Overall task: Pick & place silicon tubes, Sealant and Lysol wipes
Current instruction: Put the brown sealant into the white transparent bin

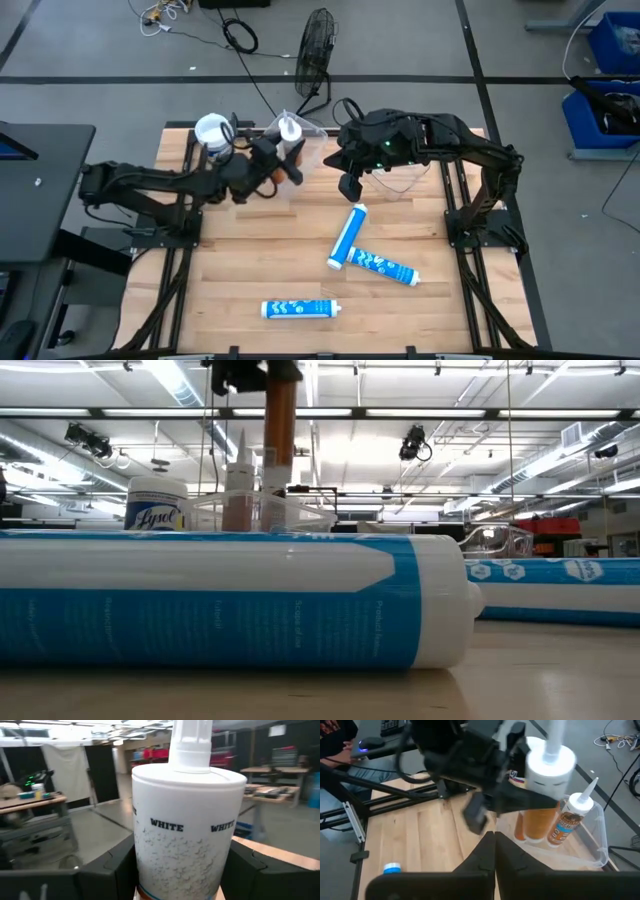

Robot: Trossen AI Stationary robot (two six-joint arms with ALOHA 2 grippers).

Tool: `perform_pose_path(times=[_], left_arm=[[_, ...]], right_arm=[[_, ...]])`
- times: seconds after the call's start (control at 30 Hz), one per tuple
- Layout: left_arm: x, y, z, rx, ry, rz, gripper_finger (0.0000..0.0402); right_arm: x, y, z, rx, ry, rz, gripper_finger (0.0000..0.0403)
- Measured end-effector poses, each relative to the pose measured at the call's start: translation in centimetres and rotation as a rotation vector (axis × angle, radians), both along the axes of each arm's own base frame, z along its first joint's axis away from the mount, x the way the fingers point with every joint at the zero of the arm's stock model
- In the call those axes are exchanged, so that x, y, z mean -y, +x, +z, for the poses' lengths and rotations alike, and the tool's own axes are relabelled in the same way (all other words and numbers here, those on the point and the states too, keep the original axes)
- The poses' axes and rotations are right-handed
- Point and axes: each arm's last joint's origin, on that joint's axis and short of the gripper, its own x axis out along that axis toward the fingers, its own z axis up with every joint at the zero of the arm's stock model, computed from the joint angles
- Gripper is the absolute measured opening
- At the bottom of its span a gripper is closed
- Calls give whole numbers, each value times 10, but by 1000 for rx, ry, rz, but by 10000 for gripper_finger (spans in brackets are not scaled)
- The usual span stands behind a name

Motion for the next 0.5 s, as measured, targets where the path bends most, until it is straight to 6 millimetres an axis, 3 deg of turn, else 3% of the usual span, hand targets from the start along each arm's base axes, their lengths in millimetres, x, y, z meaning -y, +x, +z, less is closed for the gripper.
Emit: perform_pose_path(times=[0.5], left_arm=[[-33, 27, -37, -9, -52, 176, 215]], right_arm=[[-3, 0, 0, -1, 13, 27, 2]])
